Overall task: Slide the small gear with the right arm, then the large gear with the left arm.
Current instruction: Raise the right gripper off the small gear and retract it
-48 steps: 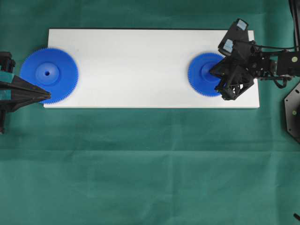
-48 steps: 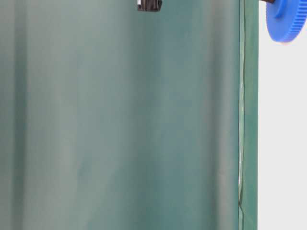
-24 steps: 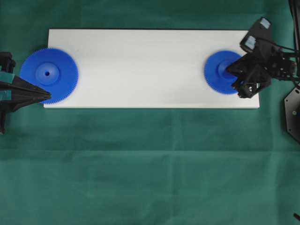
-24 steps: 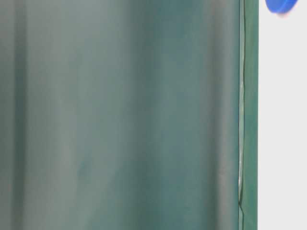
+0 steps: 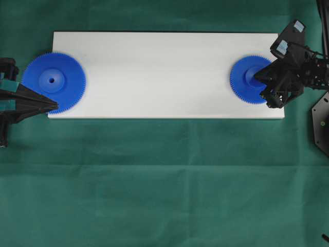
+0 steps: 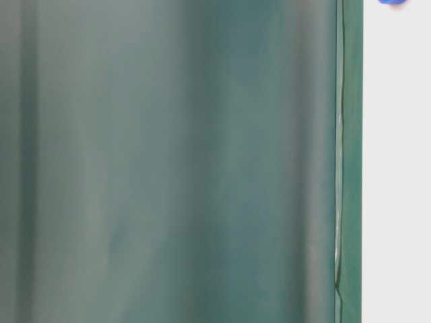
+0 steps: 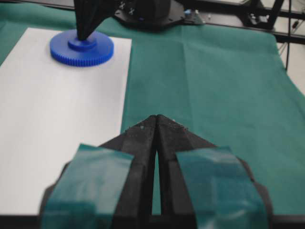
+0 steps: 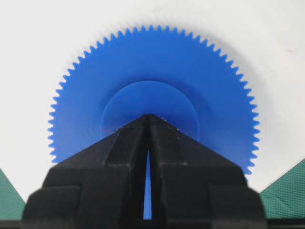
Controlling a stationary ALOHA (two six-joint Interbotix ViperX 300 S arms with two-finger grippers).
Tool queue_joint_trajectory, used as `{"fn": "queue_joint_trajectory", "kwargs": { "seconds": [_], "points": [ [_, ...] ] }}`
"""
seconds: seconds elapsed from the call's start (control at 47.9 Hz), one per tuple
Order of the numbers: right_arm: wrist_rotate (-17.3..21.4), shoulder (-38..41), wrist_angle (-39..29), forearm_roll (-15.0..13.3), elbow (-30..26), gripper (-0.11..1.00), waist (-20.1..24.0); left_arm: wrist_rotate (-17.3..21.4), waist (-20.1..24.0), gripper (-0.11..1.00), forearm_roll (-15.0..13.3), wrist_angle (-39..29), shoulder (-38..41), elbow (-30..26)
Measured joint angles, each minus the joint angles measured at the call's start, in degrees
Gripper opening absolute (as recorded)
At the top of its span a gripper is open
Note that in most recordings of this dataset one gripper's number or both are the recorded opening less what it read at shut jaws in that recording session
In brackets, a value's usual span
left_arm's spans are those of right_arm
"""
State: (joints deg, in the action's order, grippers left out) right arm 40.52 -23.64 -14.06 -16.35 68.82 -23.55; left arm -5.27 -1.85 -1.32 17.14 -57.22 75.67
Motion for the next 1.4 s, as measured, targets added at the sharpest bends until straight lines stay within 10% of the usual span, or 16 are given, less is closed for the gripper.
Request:
{"fn": "queue_joint_trajectory", "kwargs": {
  "seconds": [0.585,1.399],
  "points": [
    [0.1,-7.3,-7.4,-3.0,-2.9,0.51,1.1,0.0,0.0,0.0,0.0,0.5,0.2,0.0],
    [0.0,-17.1,9.6,-8.8,-1.7,0.51,3.3,-0.2,1.8,0.0,0.0,0.5,0.2,-0.1]
  ]
}}
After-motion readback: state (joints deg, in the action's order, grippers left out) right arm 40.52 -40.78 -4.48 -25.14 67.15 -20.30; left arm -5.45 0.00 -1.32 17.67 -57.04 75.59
